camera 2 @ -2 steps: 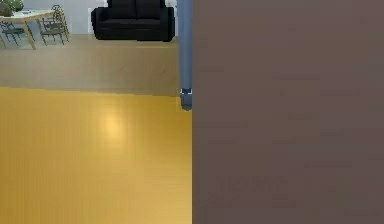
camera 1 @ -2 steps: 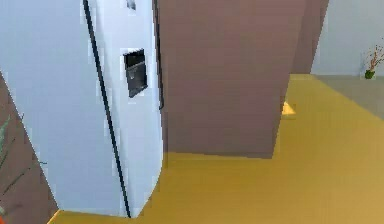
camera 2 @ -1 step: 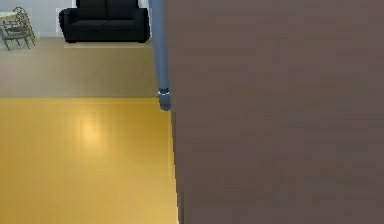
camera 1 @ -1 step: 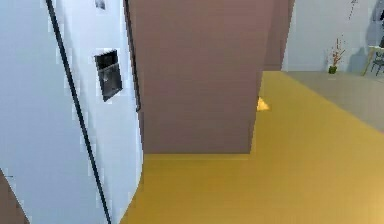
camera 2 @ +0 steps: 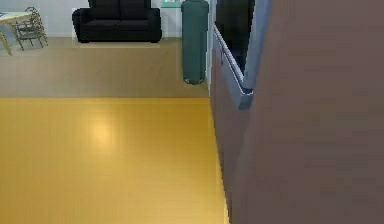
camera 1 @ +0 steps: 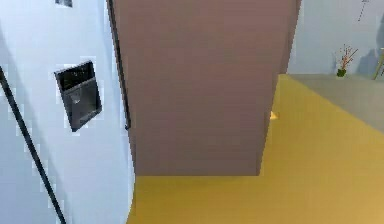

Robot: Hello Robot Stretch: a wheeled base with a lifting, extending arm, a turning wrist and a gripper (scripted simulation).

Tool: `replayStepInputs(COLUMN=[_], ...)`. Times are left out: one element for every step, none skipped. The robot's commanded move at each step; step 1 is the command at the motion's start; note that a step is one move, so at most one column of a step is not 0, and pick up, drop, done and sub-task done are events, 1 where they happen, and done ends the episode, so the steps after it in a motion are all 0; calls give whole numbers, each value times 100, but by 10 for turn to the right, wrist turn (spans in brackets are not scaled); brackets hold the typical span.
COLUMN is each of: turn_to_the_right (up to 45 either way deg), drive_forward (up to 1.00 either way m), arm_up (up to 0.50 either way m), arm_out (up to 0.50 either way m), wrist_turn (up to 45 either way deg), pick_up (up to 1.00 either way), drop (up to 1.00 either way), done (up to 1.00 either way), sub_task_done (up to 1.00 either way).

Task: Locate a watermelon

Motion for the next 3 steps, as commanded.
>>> replayStepInputs(turn_to_the_right=[390,0,30], drive_forward=[0,100,0], arm_up=[0,0,0], arm_out=[0,0,0], wrist_turn=[0,0,0], pick_up=[0,0,0], drop=[0,0,0], done=[0,0,0], sub_task_done=[0,0,0])
